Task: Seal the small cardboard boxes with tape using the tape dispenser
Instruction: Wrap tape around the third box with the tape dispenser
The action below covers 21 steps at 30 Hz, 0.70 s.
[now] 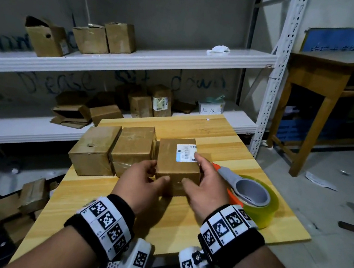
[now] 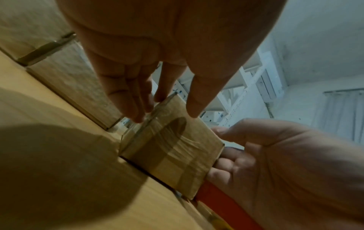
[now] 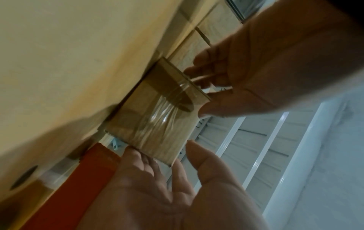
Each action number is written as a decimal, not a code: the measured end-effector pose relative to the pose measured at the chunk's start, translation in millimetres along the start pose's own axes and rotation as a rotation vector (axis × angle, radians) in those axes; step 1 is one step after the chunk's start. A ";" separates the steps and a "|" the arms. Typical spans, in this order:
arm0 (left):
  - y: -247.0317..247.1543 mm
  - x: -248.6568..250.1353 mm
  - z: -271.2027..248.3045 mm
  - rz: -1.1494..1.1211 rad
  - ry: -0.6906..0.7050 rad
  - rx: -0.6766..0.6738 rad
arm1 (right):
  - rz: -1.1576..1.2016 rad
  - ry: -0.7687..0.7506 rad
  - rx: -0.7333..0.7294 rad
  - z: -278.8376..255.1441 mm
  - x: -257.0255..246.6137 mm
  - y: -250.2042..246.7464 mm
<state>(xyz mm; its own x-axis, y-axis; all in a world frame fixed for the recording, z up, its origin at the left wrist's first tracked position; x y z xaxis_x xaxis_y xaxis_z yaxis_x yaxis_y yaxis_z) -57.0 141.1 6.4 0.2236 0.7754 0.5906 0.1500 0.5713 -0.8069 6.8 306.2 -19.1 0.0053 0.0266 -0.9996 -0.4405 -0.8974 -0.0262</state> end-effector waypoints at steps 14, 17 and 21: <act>-1.1 47.1 -6.6 0.788 0.430 -0.113 | -0.051 0.008 0.080 17.3 -0.9 -12.6; -1.2 49.5 1.5 0.838 0.416 -0.137 | 0.002 0.010 0.079 20.0 -1.0 -12.5; 4.0 51.5 16.2 0.843 0.381 -0.192 | 0.040 0.015 0.070 18.7 -6.6 -9.9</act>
<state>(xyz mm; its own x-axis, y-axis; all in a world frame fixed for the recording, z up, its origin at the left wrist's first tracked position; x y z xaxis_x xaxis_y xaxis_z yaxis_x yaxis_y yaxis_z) -60.5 187.7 33.7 0.6251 0.7533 -0.2045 -0.0557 -0.2184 -0.9743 -5.7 323.2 -12.1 -0.0003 -0.0162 -0.9999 -0.5020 -0.8647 0.0142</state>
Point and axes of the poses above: each hand's wrist, its own z-axis towards the middle knuckle, its own y-axis out of the palm, x = y × z, the point moved 8 cm from there along z, towards the middle knuckle, and after that the axes turned 11 degrees about z, right-handed, at the moved point
